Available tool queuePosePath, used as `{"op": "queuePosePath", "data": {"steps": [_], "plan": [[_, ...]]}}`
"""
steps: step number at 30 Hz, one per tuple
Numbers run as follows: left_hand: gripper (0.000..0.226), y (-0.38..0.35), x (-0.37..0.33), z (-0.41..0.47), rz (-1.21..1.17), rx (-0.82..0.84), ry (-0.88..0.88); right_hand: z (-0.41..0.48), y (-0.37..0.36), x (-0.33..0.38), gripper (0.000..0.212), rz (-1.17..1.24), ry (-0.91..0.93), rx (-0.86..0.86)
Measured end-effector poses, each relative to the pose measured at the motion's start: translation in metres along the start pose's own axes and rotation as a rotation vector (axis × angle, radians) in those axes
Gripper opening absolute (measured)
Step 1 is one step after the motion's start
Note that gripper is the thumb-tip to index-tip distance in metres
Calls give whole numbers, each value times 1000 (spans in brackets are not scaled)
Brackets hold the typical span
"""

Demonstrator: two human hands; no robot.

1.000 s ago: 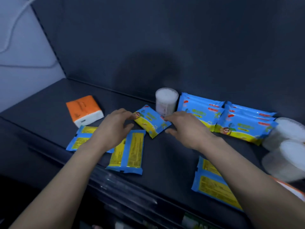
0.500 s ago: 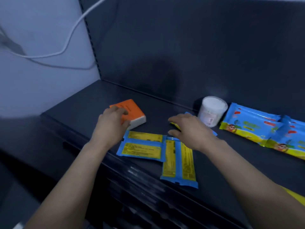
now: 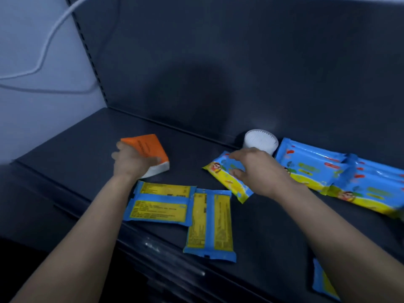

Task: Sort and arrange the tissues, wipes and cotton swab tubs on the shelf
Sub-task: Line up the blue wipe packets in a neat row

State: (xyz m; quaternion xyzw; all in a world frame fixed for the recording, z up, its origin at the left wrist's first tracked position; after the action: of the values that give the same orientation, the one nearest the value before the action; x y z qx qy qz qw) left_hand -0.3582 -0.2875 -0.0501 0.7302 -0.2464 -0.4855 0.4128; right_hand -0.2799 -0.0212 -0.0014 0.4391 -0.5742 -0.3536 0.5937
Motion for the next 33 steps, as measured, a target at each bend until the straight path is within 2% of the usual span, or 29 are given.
{"op": "queuePosePath", "data": {"steps": [4,7,12,16,22,24,28,33], "plan": [[80,11,-26,-16,-74,-123,-180,-5,-10,-29,44,-18,-115,70],[69,18,-34,-28,-128,-156,-266,-1,-19,-30,49,-44,-126,81],[73,28,-36,-44,-181,-158,-350,7,-23,-21,55,-53,-181,71],[75,30,-40,-55,-206,-105,-417,7,-28,-19,48,-34,-270,24],[66,32,-47,-64,-239,-32,-507,3,-31,-32,75,59,-498,-12],[62,33,-49,-63,-257,-7,-549,4,-26,-33,65,79,-507,-38],[62,33,-59,-65,-281,28,-613,-2,-12,-30,28,295,-448,-151],[62,24,-86,-76,-326,66,-710,-33,13,-26,17,379,-407,-240]]}}
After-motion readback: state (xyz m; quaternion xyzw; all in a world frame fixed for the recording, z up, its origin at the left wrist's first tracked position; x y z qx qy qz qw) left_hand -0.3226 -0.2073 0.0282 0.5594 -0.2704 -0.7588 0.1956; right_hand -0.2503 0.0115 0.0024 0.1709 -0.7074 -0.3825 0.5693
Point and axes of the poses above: each hand's wrist, its own z-axis towards the middle knuckle, its own y-axis out of the back of the hand, x = y × z, the point moved 7 cm from there along z, towards the middle knuckle, and after that the axes turned 13 degrees about z, right-handed, at the moved point
